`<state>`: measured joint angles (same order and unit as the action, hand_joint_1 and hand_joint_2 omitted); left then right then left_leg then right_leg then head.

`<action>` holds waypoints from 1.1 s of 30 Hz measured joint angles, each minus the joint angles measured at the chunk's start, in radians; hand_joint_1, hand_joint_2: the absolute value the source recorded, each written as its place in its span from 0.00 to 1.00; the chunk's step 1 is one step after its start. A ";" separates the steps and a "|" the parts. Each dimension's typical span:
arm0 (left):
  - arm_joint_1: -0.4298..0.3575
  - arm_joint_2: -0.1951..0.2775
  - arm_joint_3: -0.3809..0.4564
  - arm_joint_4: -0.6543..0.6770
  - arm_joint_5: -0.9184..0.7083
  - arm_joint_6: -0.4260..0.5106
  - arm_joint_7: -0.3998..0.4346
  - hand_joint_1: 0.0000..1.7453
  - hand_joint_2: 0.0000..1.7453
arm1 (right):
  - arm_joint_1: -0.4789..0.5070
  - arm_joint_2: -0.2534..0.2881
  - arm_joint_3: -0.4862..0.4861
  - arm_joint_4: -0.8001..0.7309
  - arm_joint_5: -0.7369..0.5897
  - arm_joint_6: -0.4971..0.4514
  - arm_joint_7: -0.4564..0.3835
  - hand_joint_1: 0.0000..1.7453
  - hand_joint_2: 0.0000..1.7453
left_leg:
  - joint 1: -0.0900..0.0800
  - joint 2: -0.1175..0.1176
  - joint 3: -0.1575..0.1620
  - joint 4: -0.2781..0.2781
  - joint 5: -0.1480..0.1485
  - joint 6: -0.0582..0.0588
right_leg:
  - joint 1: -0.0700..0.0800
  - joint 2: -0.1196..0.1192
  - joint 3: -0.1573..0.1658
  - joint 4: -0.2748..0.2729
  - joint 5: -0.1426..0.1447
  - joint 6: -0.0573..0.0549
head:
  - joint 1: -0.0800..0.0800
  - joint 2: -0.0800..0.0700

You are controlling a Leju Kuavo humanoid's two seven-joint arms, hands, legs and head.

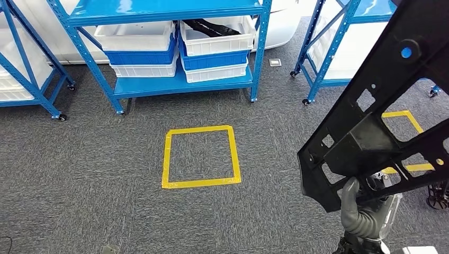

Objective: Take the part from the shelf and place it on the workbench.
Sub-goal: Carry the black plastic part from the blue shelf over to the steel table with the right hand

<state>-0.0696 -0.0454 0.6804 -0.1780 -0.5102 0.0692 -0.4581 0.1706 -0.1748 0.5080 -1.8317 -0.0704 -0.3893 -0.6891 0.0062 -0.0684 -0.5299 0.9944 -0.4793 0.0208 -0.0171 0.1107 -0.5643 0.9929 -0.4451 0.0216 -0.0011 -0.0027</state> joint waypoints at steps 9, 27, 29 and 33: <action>0.001 -0.004 0.023 0.000 0.021 -0.067 0.016 0.00 1.00 | -0.015 0.017 -0.002 0.024 0.032 0.005 0.000 1.00 1.00 | 0.002 0.125 -0.011 -0.021 0.022 0.025 | -0.005 -0.106 -0.114 0.258 -0.110 0.032 | 0.012 0.000; 0.004 -0.002 0.043 0.000 0.029 -0.088 0.020 0.00 1.00 | -0.027 0.046 -0.002 0.069 0.048 0.000 -0.005 1.00 1.00 | 0.021 0.015 -0.021 0.071 -0.028 -0.030 | -0.010 -0.029 0.004 0.003 -0.003 -0.016 | -0.002 0.000; 0.004 -0.002 0.045 0.000 0.031 -0.091 0.028 0.00 1.00 | -0.030 0.055 0.001 0.073 0.062 -0.008 -0.005 1.00 1.00 | 0.023 -0.022 0.002 0.014 -0.017 -0.028 | -0.007 -0.007 -0.011 0.009 0.002 -0.004 | -0.002 0.000; -0.003 0.003 0.051 0.000 0.040 -0.095 0.046 0.00 1.00 | -0.033 0.080 0.021 0.091 0.091 -0.034 -0.006 1.00 1.00 | 0.018 0.022 -0.003 0.000 -0.003 0.000 | -0.008 -0.001 -0.050 0.029 0.003 0.021 | 0.002 0.000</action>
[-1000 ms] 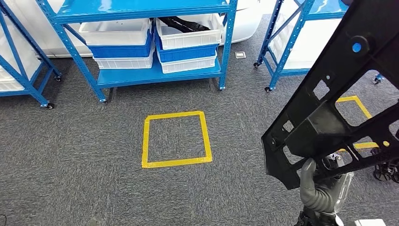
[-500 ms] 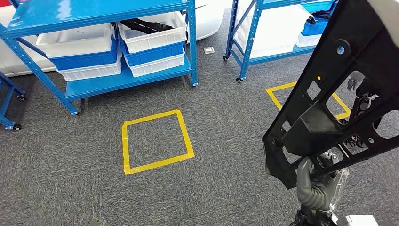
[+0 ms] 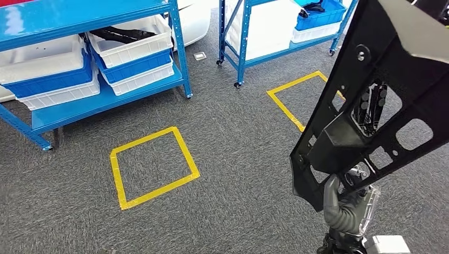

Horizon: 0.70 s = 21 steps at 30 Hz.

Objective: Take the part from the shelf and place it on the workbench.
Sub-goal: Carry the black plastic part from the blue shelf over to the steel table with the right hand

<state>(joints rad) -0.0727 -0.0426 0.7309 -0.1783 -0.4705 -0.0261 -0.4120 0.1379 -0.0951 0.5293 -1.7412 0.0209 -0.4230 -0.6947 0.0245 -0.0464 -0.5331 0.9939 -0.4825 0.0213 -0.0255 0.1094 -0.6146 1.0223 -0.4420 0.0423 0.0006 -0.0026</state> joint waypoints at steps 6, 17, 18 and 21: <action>0.001 0.005 0.024 0.000 0.019 0.031 0.017 0.00 1.00 | -0.014 0.011 0.034 0.035 -0.001 -0.008 0.000 1.00 1.00 | -0.007 0.092 -0.006 -0.006 0.008 0.013 | 0.001 -0.102 -0.109 0.256 -0.104 0.003 | 0.008 0.000; -0.007 0.011 0.112 -0.001 0.093 0.106 -0.002 0.00 1.00 | -0.119 0.031 0.091 0.129 -0.015 0.104 0.017 1.00 1.00 | -0.002 0.088 -0.039 0.100 -0.074 -0.040 | -0.001 -0.121 0.039 -0.026 -0.008 -0.038 | -0.004 0.000; -0.004 0.012 0.118 -0.001 0.096 0.108 -0.004 0.00 1.00 | -0.129 0.035 0.097 0.136 -0.015 0.107 0.019 1.00 1.00 | -0.003 0.065 -0.071 0.171 -0.112 -0.040 | 0.002 -0.110 0.037 -0.026 -0.006 -0.042 | -0.006 0.000; 0.002 0.012 0.134 -0.001 0.100 0.118 -0.015 0.00 1.00 | -0.137 0.039 0.112 0.152 -0.019 0.114 0.023 1.00 1.00 | -0.003 0.044 -0.131 0.296 -0.144 -0.039 | 0.009 -0.074 0.035 -0.025 -0.004 -0.046 | -0.007 0.000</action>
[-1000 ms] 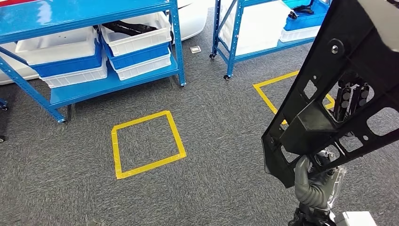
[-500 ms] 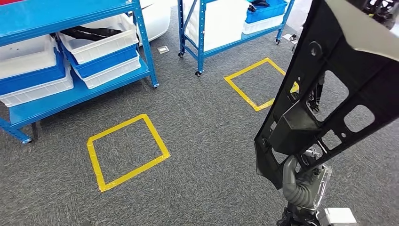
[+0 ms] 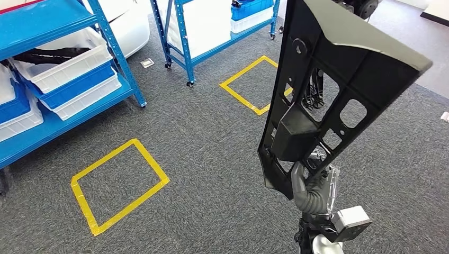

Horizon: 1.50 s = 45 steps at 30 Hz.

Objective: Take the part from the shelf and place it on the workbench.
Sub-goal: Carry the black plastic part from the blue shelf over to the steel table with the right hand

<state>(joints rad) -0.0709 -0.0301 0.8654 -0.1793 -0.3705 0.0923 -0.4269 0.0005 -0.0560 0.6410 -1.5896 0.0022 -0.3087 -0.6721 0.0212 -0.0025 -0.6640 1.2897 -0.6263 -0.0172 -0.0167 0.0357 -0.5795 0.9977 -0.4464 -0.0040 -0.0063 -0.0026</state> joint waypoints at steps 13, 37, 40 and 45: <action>0.011 -0.005 0.008 0.000 -0.019 -0.056 -0.024 0.00 1.00 | 0.043 -0.017 -0.010 -0.037 0.008 0.006 0.013 1.00 1.00 | -0.003 0.015 0.127 -0.301 0.150 0.051 | 0.007 -0.015 -0.137 0.226 -0.086 0.027 | 0.011 0.000; 0.015 -0.001 0.007 0.000 -0.036 -0.104 -0.032 0.00 1.00 | 0.135 -0.021 -0.077 -0.156 0.086 0.033 0.051 1.00 1.00 | 0.002 -0.065 0.126 -0.276 0.127 0.021 | 0.003 0.081 -0.009 0.011 0.003 0.026 | -0.002 0.000; 0.008 -0.001 0.007 -0.001 -0.038 -0.109 -0.033 0.00 1.00 | 0.146 -0.015 -0.091 -0.168 0.099 0.049 0.052 1.00 1.00 | -0.003 -0.031 0.131 -0.294 0.142 0.039 | 0.003 0.066 -0.033 0.027 -0.001 0.042 | -0.001 0.000; 0.010 -0.002 0.007 -0.002 -0.038 -0.112 -0.034 0.00 1.00 | 0.150 -0.012 -0.103 -0.175 0.104 0.051 0.053 1.00 1.00 | -0.006 0.038 0.130 -0.305 0.149 0.051 | 0.002 -0.022 -0.159 0.291 -0.114 0.040 | 0.007 0.000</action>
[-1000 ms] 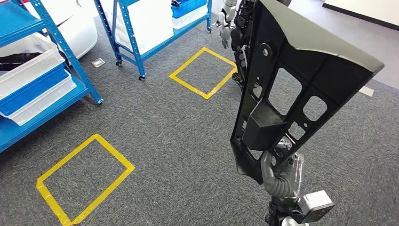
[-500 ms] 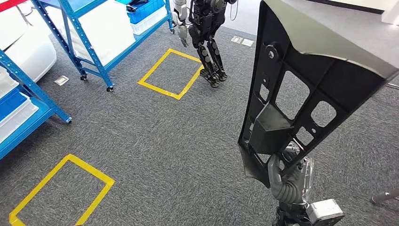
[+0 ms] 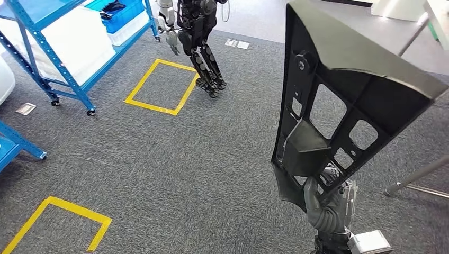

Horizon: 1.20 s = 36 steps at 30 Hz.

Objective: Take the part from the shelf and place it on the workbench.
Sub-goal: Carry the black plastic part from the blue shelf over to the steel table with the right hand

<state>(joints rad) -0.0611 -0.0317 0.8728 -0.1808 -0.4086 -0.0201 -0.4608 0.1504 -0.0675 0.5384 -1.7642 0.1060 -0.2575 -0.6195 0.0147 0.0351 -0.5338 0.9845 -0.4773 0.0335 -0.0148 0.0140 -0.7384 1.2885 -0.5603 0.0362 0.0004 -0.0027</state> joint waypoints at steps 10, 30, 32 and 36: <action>-0.007 -0.002 0.000 0.000 -0.001 -0.003 0.000 0.00 1.00 | 0.008 0.010 -0.017 -0.018 0.006 0.007 0.005 1.00 1.00 | 0.003 0.072 0.014 0.013 -0.029 -0.045 | -0.006 -0.042 0.164 -0.286 0.099 -0.005 | -0.004 0.000; 0.002 0.000 0.000 0.000 -0.005 -0.007 0.000 0.00 1.00 | 0.028 0.027 -0.030 -0.049 0.029 0.030 0.022 1.00 1.00 | -0.003 -0.036 -0.002 0.000 0.002 0.003 | 0.008 0.009 0.063 -0.114 0.026 -0.012 | -0.003 0.000; 0.002 0.000 0.000 0.000 -0.005 -0.007 0.000 0.00 1.00 | 0.028 0.027 -0.031 -0.049 0.030 0.030 0.022 1.00 1.00 | -0.003 -0.035 -0.002 0.000 0.002 0.003 | 0.008 0.008 0.059 -0.105 0.022 -0.013 | -0.003 0.000; 0.003 -0.002 0.000 -0.001 -0.005 -0.007 0.001 0.00 1.00 | 0.036 0.031 -0.041 -0.051 0.036 0.045 0.027 1.00 1.00 | -0.005 0.024 0.001 0.002 -0.006 -0.007 | -0.005 -0.044 0.084 -0.137 0.043 0.018 | -0.002 0.000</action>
<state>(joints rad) -0.0576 -0.0332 0.8728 -0.1815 -0.4138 -0.0271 -0.4600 0.1862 -0.0366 0.4969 -1.8149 0.1423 -0.2129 -0.5921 0.0092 0.0592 -0.5326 0.9869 -0.4832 0.0265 -0.0201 -0.0296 -0.6539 1.1511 -0.5177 0.0538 -0.0020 -0.0026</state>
